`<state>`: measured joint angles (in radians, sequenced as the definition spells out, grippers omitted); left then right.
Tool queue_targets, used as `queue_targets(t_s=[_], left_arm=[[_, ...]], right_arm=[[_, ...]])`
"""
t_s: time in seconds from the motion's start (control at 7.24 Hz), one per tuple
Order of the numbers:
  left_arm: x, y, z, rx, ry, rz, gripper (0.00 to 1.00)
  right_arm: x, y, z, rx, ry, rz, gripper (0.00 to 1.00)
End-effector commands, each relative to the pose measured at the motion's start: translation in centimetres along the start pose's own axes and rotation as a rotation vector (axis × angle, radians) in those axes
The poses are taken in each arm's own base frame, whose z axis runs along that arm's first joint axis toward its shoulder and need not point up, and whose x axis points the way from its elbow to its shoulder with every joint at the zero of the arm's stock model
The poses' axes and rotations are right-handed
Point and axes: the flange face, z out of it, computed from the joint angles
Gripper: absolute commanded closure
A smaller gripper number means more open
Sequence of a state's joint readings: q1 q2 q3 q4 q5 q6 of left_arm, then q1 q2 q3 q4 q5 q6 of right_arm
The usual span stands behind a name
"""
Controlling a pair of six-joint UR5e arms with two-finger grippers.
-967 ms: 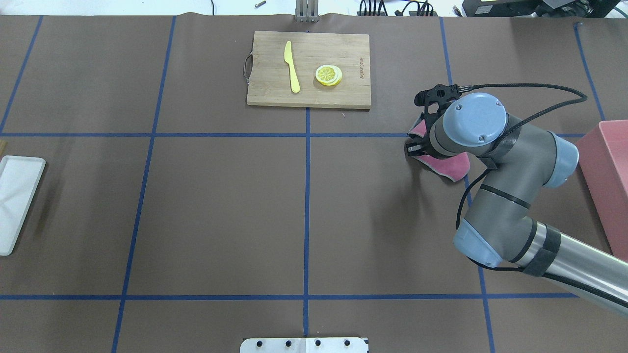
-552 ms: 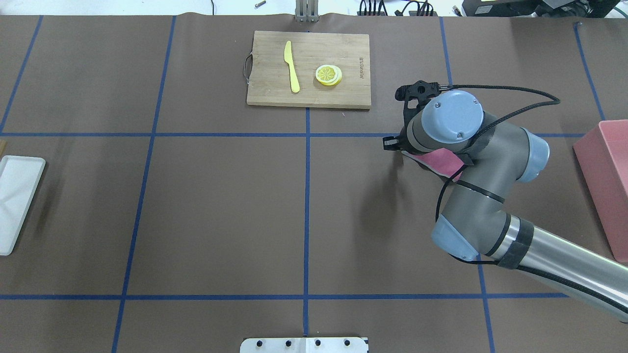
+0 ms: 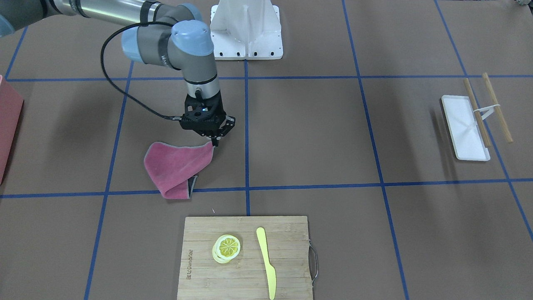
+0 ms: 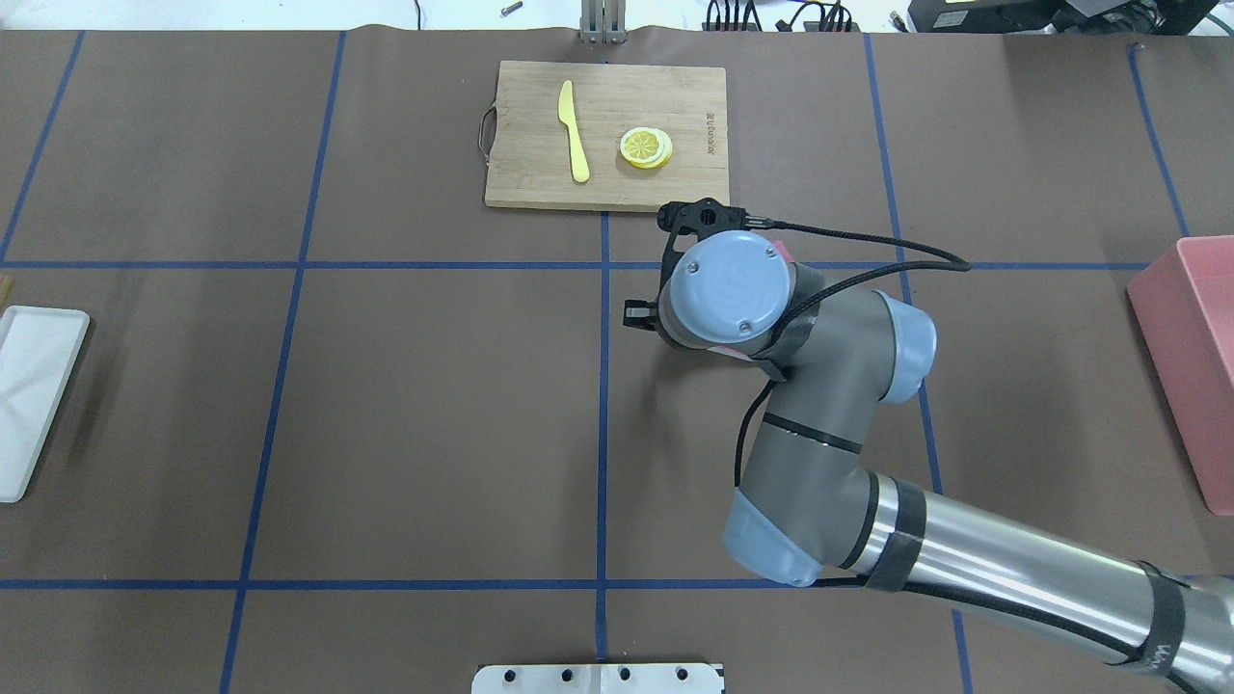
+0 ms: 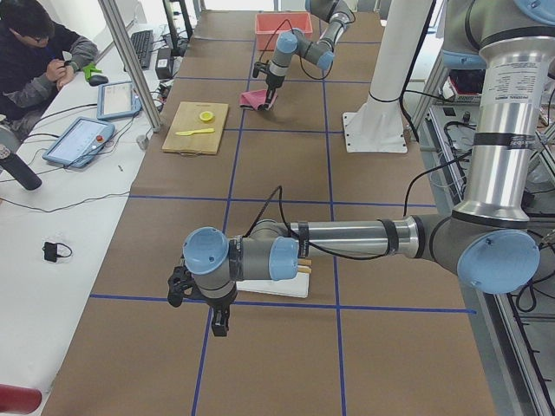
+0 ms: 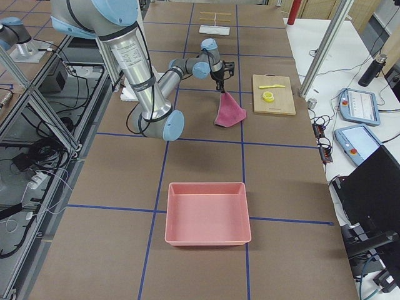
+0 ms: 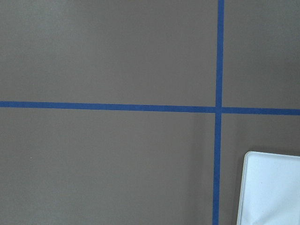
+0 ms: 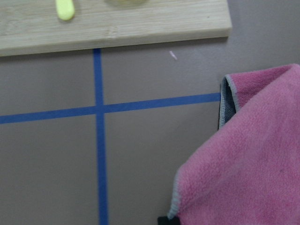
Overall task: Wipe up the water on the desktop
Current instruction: 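Wipe the towel with the right gripper back toward the table center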
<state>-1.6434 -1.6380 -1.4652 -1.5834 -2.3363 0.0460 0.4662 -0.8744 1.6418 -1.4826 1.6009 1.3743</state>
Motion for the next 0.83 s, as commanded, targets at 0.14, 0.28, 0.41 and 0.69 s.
queue_targets(t_s=[0.14, 0.28, 0.41, 0.69], left_arm=[[0.0, 0.0, 0.1, -0.001, 0.0, 0.0, 0.01], [0.1, -0.2, 0.0, 0.0, 0.0, 0.001, 0.01], [0.1, -0.3, -0.1, 0.002, 0.0, 0.002, 0.01], [0.3, -0.5, -0.1, 0.002, 0.0, 0.001, 0.01]], right_arm=[[-12.0, 2.2, -1.1, 0.015, 0.03, 0.135, 1.0], [-12.0, 2.0, -1.2, 0.016, 0.029, 0.122, 1.0], [-11.0, 1.2, -0.8, 0.017, 0.039, 0.104, 1.0], [-0.2, -1.0, -1.4, -0.002, 0.038, -0.044, 1.0]])
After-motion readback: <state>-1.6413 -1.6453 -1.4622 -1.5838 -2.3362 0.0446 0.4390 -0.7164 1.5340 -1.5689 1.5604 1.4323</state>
